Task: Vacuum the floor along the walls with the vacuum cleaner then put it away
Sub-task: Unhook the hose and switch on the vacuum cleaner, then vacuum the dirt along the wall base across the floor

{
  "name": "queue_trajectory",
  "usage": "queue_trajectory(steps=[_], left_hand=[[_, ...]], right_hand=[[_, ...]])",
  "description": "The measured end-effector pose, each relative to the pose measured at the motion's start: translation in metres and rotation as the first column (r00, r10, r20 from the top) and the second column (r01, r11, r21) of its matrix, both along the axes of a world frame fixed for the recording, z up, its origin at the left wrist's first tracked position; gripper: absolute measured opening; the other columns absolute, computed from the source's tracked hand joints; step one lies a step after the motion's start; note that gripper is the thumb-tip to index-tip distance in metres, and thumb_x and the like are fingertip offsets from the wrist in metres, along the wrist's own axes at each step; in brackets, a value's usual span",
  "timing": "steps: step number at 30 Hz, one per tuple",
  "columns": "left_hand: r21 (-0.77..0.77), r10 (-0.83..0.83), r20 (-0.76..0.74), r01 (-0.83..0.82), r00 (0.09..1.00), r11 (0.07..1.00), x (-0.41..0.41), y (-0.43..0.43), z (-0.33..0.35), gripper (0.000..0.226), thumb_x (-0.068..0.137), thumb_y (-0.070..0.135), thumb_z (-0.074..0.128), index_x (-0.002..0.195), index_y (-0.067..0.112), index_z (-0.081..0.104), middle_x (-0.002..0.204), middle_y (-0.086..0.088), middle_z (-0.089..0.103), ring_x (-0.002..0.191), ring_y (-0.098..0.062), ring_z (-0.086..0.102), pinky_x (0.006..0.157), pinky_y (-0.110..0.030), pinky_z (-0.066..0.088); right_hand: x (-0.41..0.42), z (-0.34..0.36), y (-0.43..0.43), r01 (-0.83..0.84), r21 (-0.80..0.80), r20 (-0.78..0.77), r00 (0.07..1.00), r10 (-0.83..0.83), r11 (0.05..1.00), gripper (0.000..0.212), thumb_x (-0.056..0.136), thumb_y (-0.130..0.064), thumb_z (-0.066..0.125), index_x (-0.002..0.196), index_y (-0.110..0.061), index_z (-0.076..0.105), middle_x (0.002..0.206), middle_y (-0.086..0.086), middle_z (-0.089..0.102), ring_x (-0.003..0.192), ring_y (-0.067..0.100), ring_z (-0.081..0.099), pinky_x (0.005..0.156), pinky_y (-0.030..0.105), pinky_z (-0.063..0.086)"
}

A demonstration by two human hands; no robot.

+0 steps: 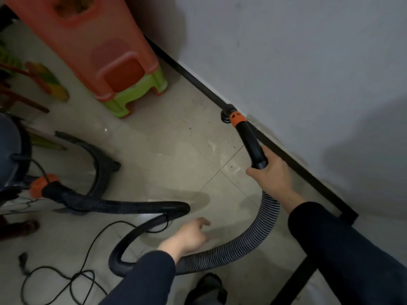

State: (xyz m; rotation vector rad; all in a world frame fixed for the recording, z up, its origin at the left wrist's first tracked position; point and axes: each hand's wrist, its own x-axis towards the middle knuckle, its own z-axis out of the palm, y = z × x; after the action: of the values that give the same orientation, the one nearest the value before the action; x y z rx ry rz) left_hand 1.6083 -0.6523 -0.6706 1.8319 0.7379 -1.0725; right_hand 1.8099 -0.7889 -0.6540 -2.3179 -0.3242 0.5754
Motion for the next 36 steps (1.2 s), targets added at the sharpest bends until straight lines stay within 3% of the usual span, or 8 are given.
queue_trajectory(steps=[6,9,12,18,23,27,29,36], left_hand=[[0.224,-0.102,0.149,0.067,0.983,0.972,0.075,0.081,0.064,0.042,0.094,0.016,0.052,0.136,0.019,0.053,0.133,-0.009,0.057,0.119,-0.026,0.055,0.09,-0.023,0.04],[0.305,-0.072,0.204,0.007,0.976,0.952,0.098,0.11,0.094,0.038,0.093,0.018,0.051,0.131,0.019,0.058,0.128,-0.007,0.061,0.116,-0.025,0.057,0.091,-0.025,0.042],[0.303,-0.057,0.249,-0.022,0.967,0.953,0.121,0.119,0.104,0.032,0.094,0.018,0.051,0.124,0.017,0.064,0.125,-0.006,0.063,0.116,-0.024,0.057,0.091,-0.026,0.042],[0.139,0.084,0.282,-0.128,0.956,0.982,0.171,0.097,0.061,0.009,0.096,0.018,0.052,0.087,0.016,0.054,0.088,-0.007,0.052,0.08,-0.019,0.046,0.066,-0.026,0.036],[-0.209,0.427,0.035,-0.411,0.904,0.887,0.212,0.073,0.003,0.033,0.095,0.035,0.057,0.118,0.012,0.06,0.103,0.001,0.066,0.091,-0.013,0.062,0.076,-0.027,0.045],[-0.402,0.634,-0.223,-0.663,0.74,0.632,0.256,0.087,-0.036,0.022,0.094,0.027,0.062,0.107,0.01,0.061,0.098,-0.004,0.07,0.096,-0.016,0.065,0.09,-0.034,0.049],[-0.423,0.642,-0.298,-0.701,0.706,0.574,0.269,0.103,-0.05,0.018,0.094,0.02,0.061,0.108,0.008,0.06,0.099,-0.008,0.07,0.097,-0.019,0.065,0.087,-0.035,0.048],[-0.377,0.549,-0.383,-0.668,0.743,0.641,0.286,0.159,-0.063,0.033,0.095,0.011,0.06,0.126,0.004,0.052,0.109,-0.016,0.066,0.104,-0.025,0.063,0.088,-0.036,0.047]], right_hand=[[-0.015,0.007,-0.012,0.009,-0.029,-0.011,1.0,-0.009,1.0,0.038,0.069,-0.018,0.076,0.099,-0.025,0.053,0.079,-0.002,0.055,0.067,0.014,0.056,0.052,0.023,0.04],[-0.019,0.02,-0.008,0.038,0.004,-0.077,0.996,-0.037,0.999,0.037,0.071,-0.014,0.074,0.1,-0.023,0.052,0.077,-0.002,0.055,0.064,0.01,0.054,0.046,0.012,0.035],[-0.022,0.025,-0.003,0.092,0.054,-0.15,0.985,-0.083,0.994,0.043,0.075,-0.01,0.073,0.109,-0.025,0.052,0.083,-0.003,0.057,0.069,0.004,0.054,0.05,0.013,0.035],[-0.01,0.011,0.012,0.077,0.038,-0.103,0.992,-0.073,0.996,0.047,0.073,-0.013,0.075,0.107,-0.033,0.049,0.084,-0.01,0.055,0.074,0.007,0.057,0.052,0.015,0.038],[0.016,-0.017,0.029,0.019,-0.059,-0.123,0.992,-0.026,0.998,0.051,0.069,-0.018,0.074,0.115,-0.029,0.054,0.091,-0.002,0.059,0.079,0.02,0.058,0.068,0.036,0.051],[0.039,-0.045,0.056,0.012,-0.197,-0.148,0.988,-0.042,0.98,0.058,0.07,-0.025,0.072,0.123,-0.036,0.051,0.094,-0.008,0.057,0.079,0.014,0.055,0.063,0.029,0.042],[0.044,-0.054,0.072,0.076,-0.212,-0.173,0.978,-0.114,0.974,0.059,0.071,-0.021,0.072,0.125,-0.034,0.051,0.097,-0.006,0.058,0.084,0.016,0.056,0.071,0.032,0.047],[0.041,-0.063,0.111,0.127,-0.341,-0.225,0.951,-0.212,0.932,0.057,0.076,-0.018,0.066,0.127,-0.037,0.048,0.103,-0.007,0.058,0.098,0.019,0.057,0.084,0.038,0.046]])
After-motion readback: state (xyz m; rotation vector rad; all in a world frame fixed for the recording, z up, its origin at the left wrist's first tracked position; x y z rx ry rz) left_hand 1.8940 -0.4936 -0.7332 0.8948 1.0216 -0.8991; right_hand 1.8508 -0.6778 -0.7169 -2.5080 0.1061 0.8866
